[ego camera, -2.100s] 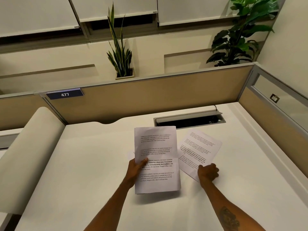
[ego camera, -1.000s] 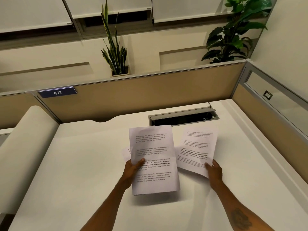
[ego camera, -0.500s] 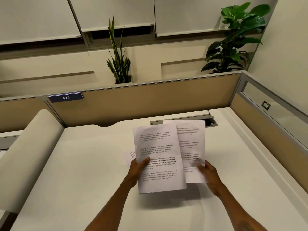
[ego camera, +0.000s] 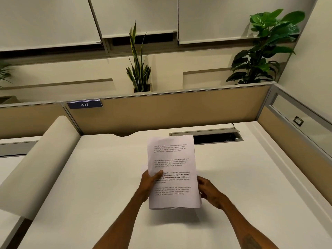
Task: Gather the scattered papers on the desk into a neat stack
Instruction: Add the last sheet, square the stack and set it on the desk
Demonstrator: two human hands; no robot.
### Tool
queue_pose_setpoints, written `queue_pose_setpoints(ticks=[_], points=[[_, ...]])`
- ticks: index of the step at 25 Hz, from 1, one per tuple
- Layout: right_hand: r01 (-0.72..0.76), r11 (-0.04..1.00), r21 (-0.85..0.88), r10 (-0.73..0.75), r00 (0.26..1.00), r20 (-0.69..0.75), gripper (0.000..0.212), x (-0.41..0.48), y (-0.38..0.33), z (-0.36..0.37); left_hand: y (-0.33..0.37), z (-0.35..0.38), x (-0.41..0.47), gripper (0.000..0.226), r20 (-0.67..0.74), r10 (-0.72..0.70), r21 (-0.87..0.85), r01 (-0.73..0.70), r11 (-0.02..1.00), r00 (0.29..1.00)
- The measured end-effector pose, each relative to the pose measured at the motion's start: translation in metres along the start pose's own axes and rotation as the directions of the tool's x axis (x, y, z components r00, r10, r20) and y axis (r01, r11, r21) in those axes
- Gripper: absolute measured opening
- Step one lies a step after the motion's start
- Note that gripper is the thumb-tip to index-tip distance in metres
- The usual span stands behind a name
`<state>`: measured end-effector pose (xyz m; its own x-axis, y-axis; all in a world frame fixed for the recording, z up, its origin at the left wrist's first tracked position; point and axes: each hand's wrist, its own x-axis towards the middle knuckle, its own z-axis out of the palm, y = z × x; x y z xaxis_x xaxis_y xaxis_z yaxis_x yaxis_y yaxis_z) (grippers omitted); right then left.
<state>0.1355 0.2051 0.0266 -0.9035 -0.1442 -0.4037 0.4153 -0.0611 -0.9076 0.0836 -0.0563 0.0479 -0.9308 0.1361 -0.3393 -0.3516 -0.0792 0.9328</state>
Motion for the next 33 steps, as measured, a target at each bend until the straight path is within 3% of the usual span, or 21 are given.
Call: queue_pose_setpoints(ticks=[3,7,12,17,19,27,28,30,33], points=[[-0.046,0.991,0.122,0.051,0.998,-0.035,0.041,0.008,-0.006,0.013,-0.002,-0.014,-0.001,0.034,-0.008,0.014,-0.004,-0.014,1.0,1.0],[0.079,0.997,0.027,-0.077,0.996,-0.044,0.034,0.022,-0.013,0.038,-0.002,-0.031,-0.005,0.034,-0.027,0.023,0.001,-0.023,1.0,0.999],[0.136,0.991,0.018,-0.134,0.989,-0.059,0.028,0.036,-0.009,0.062,-0.007,-0.058,-0.007,0.028,-0.061,0.061,0.058,-0.057,0.997,0.996],[0.092,0.995,-0.042,-0.093,0.995,-0.044,0.04,0.039,0.006,0.072,-0.029,-0.08,-0.012,0.032,-0.001,0.006,0.13,-0.006,0.992,1.0],[0.077,0.996,-0.044,-0.079,0.995,-0.057,0.035,0.044,0.005,0.075,-0.034,-0.082,-0.008,0.032,0.012,-0.007,0.139,0.005,0.99,1.0],[0.032,0.997,-0.071,-0.033,0.999,-0.015,0.035,0.073,-0.015,0.082,-0.025,-0.082,0.02,0.031,-0.046,-0.02,0.047,0.022,0.999,0.999],[0.022,0.995,-0.095,-0.027,0.998,-0.051,0.038,0.077,-0.017,0.079,-0.025,-0.086,0.022,0.031,-0.074,-0.017,0.037,0.02,0.999,0.997],[-0.034,0.978,-0.206,-0.022,0.965,-0.262,0.043,0.091,-0.014,0.068,-0.027,-0.098,0.025,0.031,-0.141,-0.008,0.018,0.011,1.0,0.99],[-0.272,0.874,-0.402,-0.001,0.828,-0.561,0.057,0.109,-0.004,0.05,-0.031,-0.116,0.025,0.03,-0.208,-0.008,-0.004,0.008,1.0,0.978]])
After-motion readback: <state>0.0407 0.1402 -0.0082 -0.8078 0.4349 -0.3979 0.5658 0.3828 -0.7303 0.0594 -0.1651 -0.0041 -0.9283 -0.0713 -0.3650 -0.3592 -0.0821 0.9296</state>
